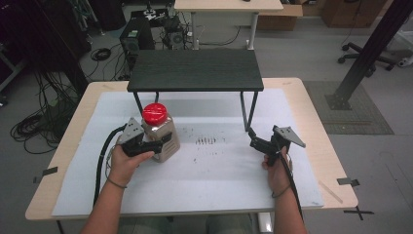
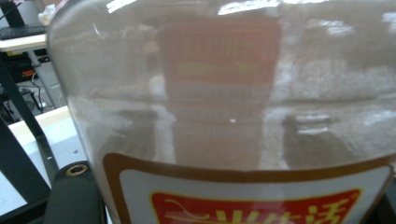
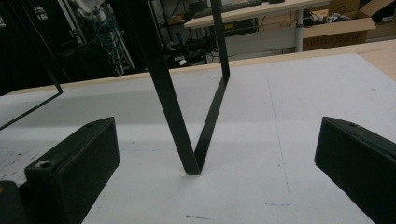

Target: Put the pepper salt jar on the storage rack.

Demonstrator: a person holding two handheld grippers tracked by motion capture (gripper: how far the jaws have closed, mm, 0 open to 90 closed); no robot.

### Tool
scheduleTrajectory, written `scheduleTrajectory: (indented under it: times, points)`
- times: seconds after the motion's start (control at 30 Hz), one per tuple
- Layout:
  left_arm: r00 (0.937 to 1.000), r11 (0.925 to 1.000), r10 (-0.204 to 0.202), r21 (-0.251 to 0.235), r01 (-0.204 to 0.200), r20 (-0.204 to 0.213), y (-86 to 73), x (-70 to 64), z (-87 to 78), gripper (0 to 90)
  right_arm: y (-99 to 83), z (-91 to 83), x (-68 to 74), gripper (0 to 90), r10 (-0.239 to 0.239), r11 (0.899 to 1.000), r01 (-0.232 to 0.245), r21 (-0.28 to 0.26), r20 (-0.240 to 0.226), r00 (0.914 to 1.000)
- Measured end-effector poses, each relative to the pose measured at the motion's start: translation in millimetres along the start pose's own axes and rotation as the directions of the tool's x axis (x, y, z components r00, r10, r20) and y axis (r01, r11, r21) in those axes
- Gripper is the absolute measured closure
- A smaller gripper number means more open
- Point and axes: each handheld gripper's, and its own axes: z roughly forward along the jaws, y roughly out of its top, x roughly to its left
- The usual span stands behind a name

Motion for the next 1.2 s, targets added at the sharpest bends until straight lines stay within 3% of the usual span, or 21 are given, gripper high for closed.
scheduleTrajectory:
  times: [0.43, 0.6, 0.9, 1.2]
  points:
    - [0.9997, 1.0000, 0.006, -0.004, -0.005, 0.022, 0.9, -1.3, -2.2, 26.3, 0.1, 0.3, -0.5, 0.0, 0.007, 1.000, -0.007, 0.000, -0.001, 1.0000]
    - [0.9994, 0.9995, -0.014, -0.026, 0.015, 0.033, 5.6, -1.7, -7.6, 26.3, 0.1, 0.5, -0.6, 0.0, 0.008, 1.000, -0.008, 0.000, -0.003, 1.0000]
    - [0.9996, 0.9992, -0.007, -0.038, 0.008, 0.029, 25.1, -2.1, -27.2, 26.4, 0.1, 0.2, 0.6, 0.0, 0.001, 1.000, -0.001, 0.001, -0.006, 1.0000]
    - [0.9986, 0.9979, 0.012, -0.064, -0.008, 0.052, 57.0, -9.1, -46.0, 26.6, 0.1, 0.2, 0.8, 0.0, -0.003, 1.000, 0.003, 0.000, -0.011, 0.9999]
